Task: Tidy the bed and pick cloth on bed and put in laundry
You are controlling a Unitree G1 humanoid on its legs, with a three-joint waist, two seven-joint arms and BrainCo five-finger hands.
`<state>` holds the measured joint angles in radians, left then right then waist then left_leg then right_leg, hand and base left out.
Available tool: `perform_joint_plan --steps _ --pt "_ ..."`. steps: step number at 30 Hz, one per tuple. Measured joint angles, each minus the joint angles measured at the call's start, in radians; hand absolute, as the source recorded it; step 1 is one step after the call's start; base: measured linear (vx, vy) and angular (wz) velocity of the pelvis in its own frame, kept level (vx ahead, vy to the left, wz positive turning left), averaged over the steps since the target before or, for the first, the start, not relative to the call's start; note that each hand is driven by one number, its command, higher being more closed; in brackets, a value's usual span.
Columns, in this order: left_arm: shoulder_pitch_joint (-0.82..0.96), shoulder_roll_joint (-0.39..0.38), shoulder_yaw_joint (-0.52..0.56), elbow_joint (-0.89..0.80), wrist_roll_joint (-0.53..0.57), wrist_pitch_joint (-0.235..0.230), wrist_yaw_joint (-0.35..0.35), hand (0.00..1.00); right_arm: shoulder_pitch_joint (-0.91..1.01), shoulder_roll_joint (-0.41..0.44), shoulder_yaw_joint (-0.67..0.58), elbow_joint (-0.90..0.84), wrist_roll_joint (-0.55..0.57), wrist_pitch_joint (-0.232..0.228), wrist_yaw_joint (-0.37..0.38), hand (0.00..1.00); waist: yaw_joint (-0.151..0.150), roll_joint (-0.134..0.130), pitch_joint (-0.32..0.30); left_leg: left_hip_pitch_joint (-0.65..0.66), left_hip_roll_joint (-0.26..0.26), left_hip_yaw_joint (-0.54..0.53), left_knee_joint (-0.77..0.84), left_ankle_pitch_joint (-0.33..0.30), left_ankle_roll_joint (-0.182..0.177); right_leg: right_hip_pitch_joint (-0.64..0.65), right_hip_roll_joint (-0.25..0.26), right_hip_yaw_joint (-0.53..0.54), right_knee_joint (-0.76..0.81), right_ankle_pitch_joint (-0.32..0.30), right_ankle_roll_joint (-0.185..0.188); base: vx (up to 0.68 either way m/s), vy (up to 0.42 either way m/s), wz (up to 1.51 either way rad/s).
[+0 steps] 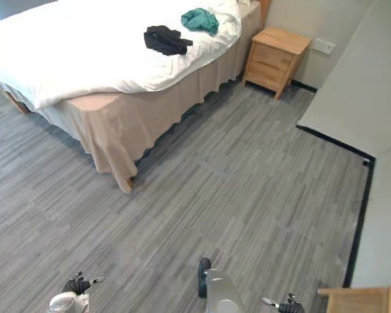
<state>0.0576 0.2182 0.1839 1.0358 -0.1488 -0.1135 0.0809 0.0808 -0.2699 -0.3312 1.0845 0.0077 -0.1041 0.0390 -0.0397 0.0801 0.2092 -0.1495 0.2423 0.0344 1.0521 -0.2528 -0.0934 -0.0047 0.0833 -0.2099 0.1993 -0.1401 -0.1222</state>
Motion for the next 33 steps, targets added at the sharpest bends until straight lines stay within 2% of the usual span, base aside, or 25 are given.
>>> perform_joint_plan --steps 2,4,5,6,7,8,9,10,12,13,14,15,16,17,18,19,20,22,25,26,28,29,30,32,33 --pt "0.031 -0.014 0.000 -0.011 -0.002 -0.007 0.000 0.00 -0.025 -0.009 -0.001 -0.001 -0.007 -0.014 0.000 0.00 0.037 -0.004 0.003 -0.071 -0.046 0.061 -0.079 -0.022 0.029 0.070 0.000 0.018 -0.030 -0.014 0.001 0.46 -0.110 -0.47" --pt "0.055 -0.028 0.001 -0.011 -0.014 -0.007 0.003 0.00 -0.044 -0.012 -0.006 -0.019 -0.007 -0.032 0.000 0.00 0.059 -0.012 0.007 -0.128 -0.080 0.193 -0.300 -0.015 0.039 0.139 -0.011 0.039 -0.065 -0.042 0.010 0.52 -0.057 -0.35" --pt "0.062 -0.041 0.000 -0.010 -0.028 -0.005 0.002 0.00 -0.043 -0.014 -0.010 -0.049 -0.006 -0.045 0.002 0.00 0.061 -0.016 0.005 -0.140 -0.101 0.336 -0.517 0.030 0.048 0.176 -0.024 0.025 -0.085 -0.069 0.027 0.50 -0.004 0.07" --pt "0.063 -0.044 -0.003 -0.010 -0.032 -0.005 0.002 0.00 -0.042 -0.018 -0.010 -0.060 -0.005 -0.051 0.002 0.00 0.060 -0.015 0.002 -0.142 -0.104 0.434 -0.611 0.073 0.075 0.196 -0.025 0.008 -0.092 -0.092 0.041 0.64 0.045 0.29" --pt "0.061 -0.041 -0.005 -0.010 -0.032 -0.004 0.003 0.00 -0.036 -0.019 -0.010 -0.074 -0.005 -0.051 0.002 0.00 0.058 -0.016 0.001 -0.147 -0.102 0.536 -0.653 0.099 0.130 0.221 -0.024 -0.010 -0.087 -0.131 0.056 0.46 0.073 0.35" --pt "0.060 -0.040 -0.005 -0.011 -0.032 -0.002 0.003 0.00 -0.034 -0.019 -0.009 -0.081 -0.005 -0.049 0.003 0.00 0.057 -0.019 -0.001 -0.148 -0.103 0.573 -0.653 0.095 0.159 0.233 -0.025 -0.026 -0.076 -0.157 0.070 0.62 0.112 0.49" --pt "0.062 -0.037 -0.006 -0.011 -0.031 0.019 0.003 0.00 -0.033 -0.019 -0.008 -0.086 -0.004 -0.044 0.003 0.00 0.054 -0.035 -0.019 -0.144 -0.119 0.611 -0.651 0.075 0.225 0.243 -0.035 -0.061 -0.031 -0.211 0.109 0.65 0.091 0.43" --pt "0.057 -0.038 -0.008 -0.002 -0.030 0.042 0.002 0.00 -0.039 -0.021 0.003 -0.085 0.002 -0.042 0.008 0.00 0.049 -0.050 -0.044 -0.142 -0.131 0.614 -0.654 0.113 0.291 0.194 -0.059 -0.090 0.115 -0.259 0.173 0.65 0.080 0.54" --pt "0.042 -0.038 -0.012 0.018 -0.027 0.058 0.002 0.00 -0.059 -0.006 0.025 -0.079 0.001 -0.044 0.014 0.00 0.046 -0.086 -0.059 -0.117 -0.183 0.588 -0.675 0.083 0.296 0.069 -0.144 -0.118 0.440 -0.242 0.254 0.49 0.064 0.57" --pt "0.028 -0.037 -0.031 0.017 -0.025 0.058 0.003 0.00 -0.068 0.004 0.041 -0.062 -0.008 -0.045 0.022 0.00 0.040 -0.106 -0.054 -0.083 -0.211 0.552 -0.697 0.071 0.273 -0.035 -0.210 -0.109 0.687 -0.175 0.283 0.74 0.094 0.99" --pt "0.026 -0.036 -0.061 0.017 -0.025 0.054 0.003 0.00 -0.083 0.019 0.052 -0.040 -0.009 -0.044 0.021 0.00 0.038 -0.109 -0.052 -0.019 -0.221 0.499 -0.707 0.052 0.252 -0.091 -0.250 -0.109 0.809 -0.196 0.257 0.74 0.079 1.12" --pt "0.032 -0.033 -0.077 0.016 -0.026 0.049 0.003 0.00 -0.071 0.031 0.069 -0.040 -0.009 -0.044 0.020 0.00 0.039 -0.104 -0.049 0.038 -0.222 0.462 -0.728 0.044 0.240 -0.102 -0.256 -0.110 0.796 -0.206 0.251 0.63 0.025 1.06" --pt "0.034 -0.029 -0.089 0.016 -0.026 0.048 0.003 0.00 -0.068 0.037 0.081 -0.040 -0.009 -0.045 0.019 0.00 0.036 -0.087 -0.040 0.082 -0.218 0.429 -0.752 0.042 0.233 -0.103 -0.251 -0.109 0.745 -0.214 0.248 0.59 -0.055 1.24" --pt "0.029 -0.027 -0.091 0.011 -0.028 0.038 0.005 0.00 -0.063 0.040 0.105 -0.040 -0.007 -0.045 0.019 0.00 0.027 -0.064 -0.038 0.157 -0.193 0.348 -0.810 0.046 0.201 -0.108 -0.211 -0.096 0.543 -0.222 0.243 0.66 -0.112 1.74" --pt "0.019 -0.016 -0.095 -0.005 -0.029 0.026 0.006 0.00 -0.052 0.046 0.106 -0.040 -0.004 -0.045 0.015 0.00 0.024 -0.039 -0.050 0.184 -0.165 0.267 -0.849 0.052 0.172 -0.141 -0.160 -0.026 0.280 -0.185 0.258 0.63 -0.149 1.81" --pt "0.012 -0.007 -0.095 -0.006 -0.029 0.018 0.005 0.00 -0.049 0.049 0.106 -0.041 0.000 -0.045 0.013 0.00 0.024 -0.042 -0.051 0.193 -0.162 0.231 -0.862 0.053 0.159 -0.154 -0.150 0.018 0.177 -0.151 0.267 0.50 -0.198 1.96" --pt "-0.012 0.008 -0.096 -0.005 -0.028 0.007 0.005 0.00 -0.036 0.063 0.104 -0.041 0.013 -0.043 0.000 0.00 0.021 -0.064 -0.045 0.209 -0.159 0.149 -0.868 0.039 0.127 -0.180 -0.150 0.144 -0.003 -0.045 0.268 0.50 -0.280 1.49" --pt "-0.016 0.030 -0.094 -0.004 -0.027 0.004 0.014 0.00 -0.015 0.091 0.107 -0.041 0.014 -0.035 -0.016 0.00 0.020 -0.096 -0.024 0.247 -0.151 0.068 -0.838 -0.003 0.073 -0.201 -0.161 0.257 -0.066 0.041 0.284 0.51 -0.357 1.54" --pt "0.039 0.056 -0.070 -0.015 -0.031 -0.017 0.032 0.00 0.032 0.134 0.122 -0.042 0.017 0.012 -0.034 0.00 0.022 -0.150 -0.032 0.295 -0.139 -0.012 -0.771 -0.098 -0.003 -0.208 -0.168 0.320 0.022 0.099 0.253 0.54 -0.513 1.30" --pt "0.060 0.037 -0.039 -0.018 -0.034 -0.023 0.032 0.00 0.045 0.126 0.114 -0.036 0.039 0.039 -0.038 0.00 0.023 -0.139 -0.039 0.301 -0.105 -0.033 -0.721 -0.142 -0.041 -0.224 -0.144 0.297 0.123 0.110 0.234 0.40 -0.423 0.81" --pt "0.092 -0.017 -0.008 -0.025 -0.041 -0.033 0.021 0.00 0.037 0.091 0.097 -0.042 0.074 0.070 -0.030 0.00 0.030 -0.066 -0.057 0.250 -0.020 0.011 -0.637 -0.119 -0.055 -0.213 -0.089 0.261 0.122 0.068 0.198 0.37 -0.389 0.60" --pt "0.094 -0.030 -0.003 -0.022 -0.041 -0.031 0.018 0.00 0.034 0.077 0.096 -0.046 0.083 0.077 -0.023 0.00 0.030 -0.054 -0.050 0.230 -0.001 0.034 -0.606 -0.099 -0.051 -0.198 -0.080 0.247 0.100 0.067 0.183 0.33 -0.383 0.44" --pt "0.094 -0.043 -0.002 -0.018 -0.040 -0.026 0.013 0.00 0.026 0.060 0.093 -0.043 0.084 0.086 -0.012 0.00 0.031 -0.047 -0.046 0.199 0.011 0.070 -0.569 -0.059 -0.036 -0.170 -0.083 0.236 0.062 0.078 0.163 0.30 -0.342 0.36" --pt "0.101 -0.055 -0.007 -0.020 -0.040 -0.027 0.008 0.00 0.020 0.051 0.051 -0.027 0.099 0.097 -0.001 0.00 0.029 -0.052 -0.048 0.212 -0.020 0.155 -0.682 -0.062 -0.047 -0.083 -0.105 0.206 -0.040 0.106 0.137 0.27 -0.296 0.27" --pt "0.098 -0.057 -0.010 -0.026 -0.040 -0.030 0.009 0.00 0.020 0.051 0.036 -0.026 0.116 0.096 0.000 0.00 0.027 -0.052 -0.047 0.220 -0.032 0.190 -0.746 -0.038 -0.027 -0.068 -0.107 0.196 -0.059 0.109 0.134 0.21 -0.204 0.34"
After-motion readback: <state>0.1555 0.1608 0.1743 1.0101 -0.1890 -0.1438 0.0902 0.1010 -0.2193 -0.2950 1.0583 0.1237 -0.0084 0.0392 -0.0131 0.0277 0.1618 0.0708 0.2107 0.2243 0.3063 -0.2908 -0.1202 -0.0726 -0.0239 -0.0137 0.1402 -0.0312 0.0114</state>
